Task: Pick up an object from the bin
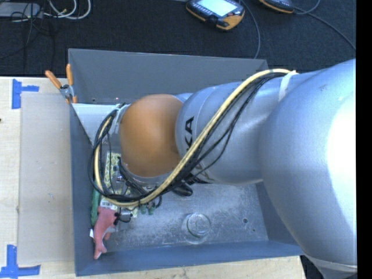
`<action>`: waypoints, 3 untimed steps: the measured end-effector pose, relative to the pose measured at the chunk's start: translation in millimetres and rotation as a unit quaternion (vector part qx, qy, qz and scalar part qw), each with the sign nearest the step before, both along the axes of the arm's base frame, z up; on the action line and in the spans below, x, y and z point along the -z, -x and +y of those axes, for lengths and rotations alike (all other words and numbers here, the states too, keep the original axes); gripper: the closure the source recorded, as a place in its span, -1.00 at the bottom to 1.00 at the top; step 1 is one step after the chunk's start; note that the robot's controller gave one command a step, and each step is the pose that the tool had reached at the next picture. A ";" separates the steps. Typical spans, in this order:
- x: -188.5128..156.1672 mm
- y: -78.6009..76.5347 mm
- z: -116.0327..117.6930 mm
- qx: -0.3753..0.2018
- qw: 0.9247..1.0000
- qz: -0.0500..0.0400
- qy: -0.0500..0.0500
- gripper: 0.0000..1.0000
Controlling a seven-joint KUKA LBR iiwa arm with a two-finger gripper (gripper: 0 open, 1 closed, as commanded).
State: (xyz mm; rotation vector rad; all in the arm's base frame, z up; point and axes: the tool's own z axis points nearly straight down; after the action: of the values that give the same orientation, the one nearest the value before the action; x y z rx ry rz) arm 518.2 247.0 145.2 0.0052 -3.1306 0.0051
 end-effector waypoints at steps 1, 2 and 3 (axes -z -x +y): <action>-4.5 -2.4 -1.3 0.003 1.000 -0.004 -0.001 -1.00; 47.9 -6.1 -2.7 -0.141 0.990 -0.003 -0.002 -1.00; 76.1 -3.1 -1.2 -0.172 0.985 -0.001 -0.002 -1.00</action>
Offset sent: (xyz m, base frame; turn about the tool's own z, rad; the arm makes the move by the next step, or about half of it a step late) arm 0.0058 -0.0054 -0.0752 -0.4027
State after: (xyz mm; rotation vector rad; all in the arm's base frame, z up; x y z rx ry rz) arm 521.2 245.8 69.1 0.5429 -3.0855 0.0024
